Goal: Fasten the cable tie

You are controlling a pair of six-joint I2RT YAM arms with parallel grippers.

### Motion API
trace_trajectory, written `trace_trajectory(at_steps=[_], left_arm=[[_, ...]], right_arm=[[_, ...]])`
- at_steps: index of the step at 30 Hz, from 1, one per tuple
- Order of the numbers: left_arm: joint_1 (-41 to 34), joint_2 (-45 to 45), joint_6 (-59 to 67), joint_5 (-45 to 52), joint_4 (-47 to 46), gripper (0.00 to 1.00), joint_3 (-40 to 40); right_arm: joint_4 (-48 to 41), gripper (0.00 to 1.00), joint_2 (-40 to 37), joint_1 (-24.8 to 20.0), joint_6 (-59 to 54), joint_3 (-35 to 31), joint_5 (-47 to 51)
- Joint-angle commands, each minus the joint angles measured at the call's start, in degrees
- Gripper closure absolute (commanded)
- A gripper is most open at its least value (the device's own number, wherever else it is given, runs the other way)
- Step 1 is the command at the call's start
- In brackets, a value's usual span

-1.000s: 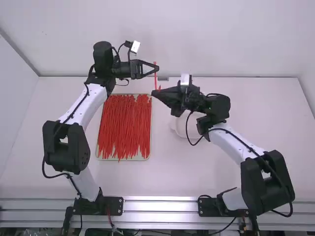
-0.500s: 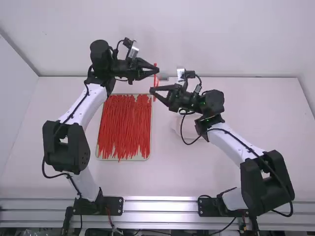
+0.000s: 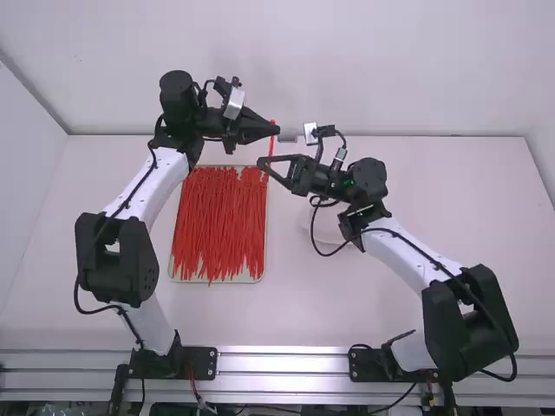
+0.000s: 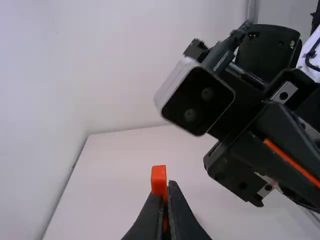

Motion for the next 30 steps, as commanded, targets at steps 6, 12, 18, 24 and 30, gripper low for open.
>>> trace_trajectory(at_steps=[6,12,18,24,30], left_arm=[[0.66,-0.26,3.56,1.4,0.17,0.99,-0.17],[0.76,-0.26,3.61,1.4,0.22,0.99,-0.17],[1.03,-0.26,3.58,1.42,0.22,0.97,-0.17],[0.61,-0.26,6.14,1.42,0.2,0.99,-0.74],[0.0,-0.28,11.02,1.4,0.22,0.99,-3.48]], right_arm=[[-1.79,1.0,0.22,1.92,0.55,1.77,3.06],[-1.75,1.0,0.22,0.94,0.39,1.77,4.66],[-1.77,1.0,0.22,-0.02,0.2,1.77,7.13],[-1.86,1.0,0.22,1.03,0.2,1.77,7.34],[-3.56,1.0,0.22,1.16,0.2,1.77,7.23]])
